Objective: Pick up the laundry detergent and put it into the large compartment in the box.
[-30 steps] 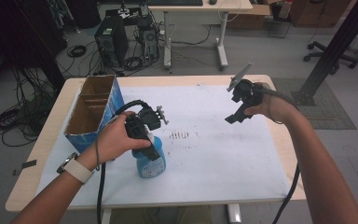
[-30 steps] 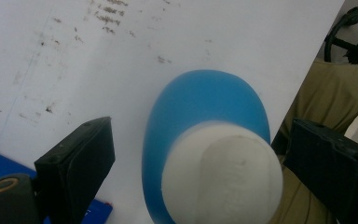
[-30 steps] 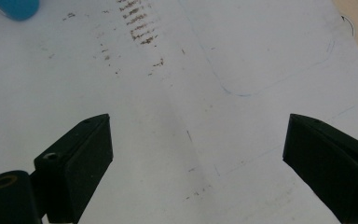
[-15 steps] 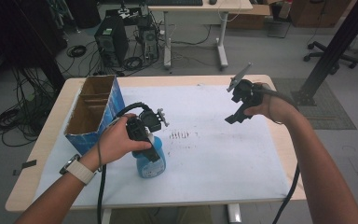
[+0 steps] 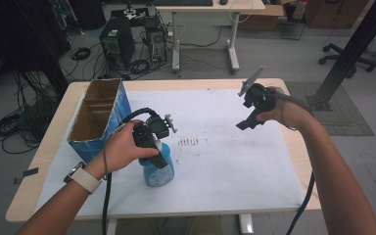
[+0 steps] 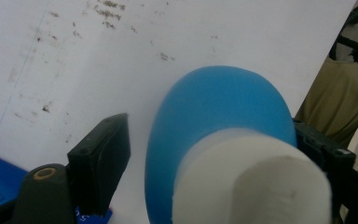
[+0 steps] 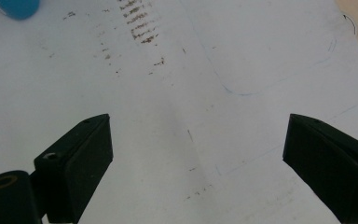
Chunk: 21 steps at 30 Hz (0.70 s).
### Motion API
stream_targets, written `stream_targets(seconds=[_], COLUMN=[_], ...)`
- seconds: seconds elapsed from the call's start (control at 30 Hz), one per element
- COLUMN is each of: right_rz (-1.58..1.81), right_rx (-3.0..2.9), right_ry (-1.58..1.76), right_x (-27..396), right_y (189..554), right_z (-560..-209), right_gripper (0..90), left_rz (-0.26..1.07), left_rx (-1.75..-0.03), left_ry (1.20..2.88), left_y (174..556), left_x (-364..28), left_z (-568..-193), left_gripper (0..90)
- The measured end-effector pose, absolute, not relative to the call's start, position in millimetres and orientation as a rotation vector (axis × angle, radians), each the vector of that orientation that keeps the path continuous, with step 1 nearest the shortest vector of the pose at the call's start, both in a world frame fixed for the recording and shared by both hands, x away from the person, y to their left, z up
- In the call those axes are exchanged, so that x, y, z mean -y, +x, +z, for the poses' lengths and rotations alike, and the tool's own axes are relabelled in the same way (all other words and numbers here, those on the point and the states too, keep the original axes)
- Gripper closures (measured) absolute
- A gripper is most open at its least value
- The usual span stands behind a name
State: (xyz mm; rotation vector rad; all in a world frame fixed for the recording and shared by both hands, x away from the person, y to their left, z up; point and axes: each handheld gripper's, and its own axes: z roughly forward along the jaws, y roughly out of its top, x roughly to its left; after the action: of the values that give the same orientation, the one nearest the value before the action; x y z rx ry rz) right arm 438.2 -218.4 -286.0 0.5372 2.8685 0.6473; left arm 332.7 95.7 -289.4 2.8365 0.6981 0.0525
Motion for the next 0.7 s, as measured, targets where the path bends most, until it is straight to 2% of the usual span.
stream_targets(seconds=[0.37, 0.7], right_rz=[0.644, 0.645], right_rx=[-2.873, -2.874], right_ry=[0.538, 0.541], right_x=[218.2, 217.4], right_y=[438.0, 437.4], right_z=[-288.2, -288.8], right_gripper=[8.3, 8.2], left_rz=[0.032, 0.048], left_rx=[-0.669, -0.662], left_ry=[2.84, 2.84], left_y=[330.5, 328.9], left_x=[-95.0, -94.4], left_z=[-289.8, -289.4], left_gripper=[36.0, 36.7])
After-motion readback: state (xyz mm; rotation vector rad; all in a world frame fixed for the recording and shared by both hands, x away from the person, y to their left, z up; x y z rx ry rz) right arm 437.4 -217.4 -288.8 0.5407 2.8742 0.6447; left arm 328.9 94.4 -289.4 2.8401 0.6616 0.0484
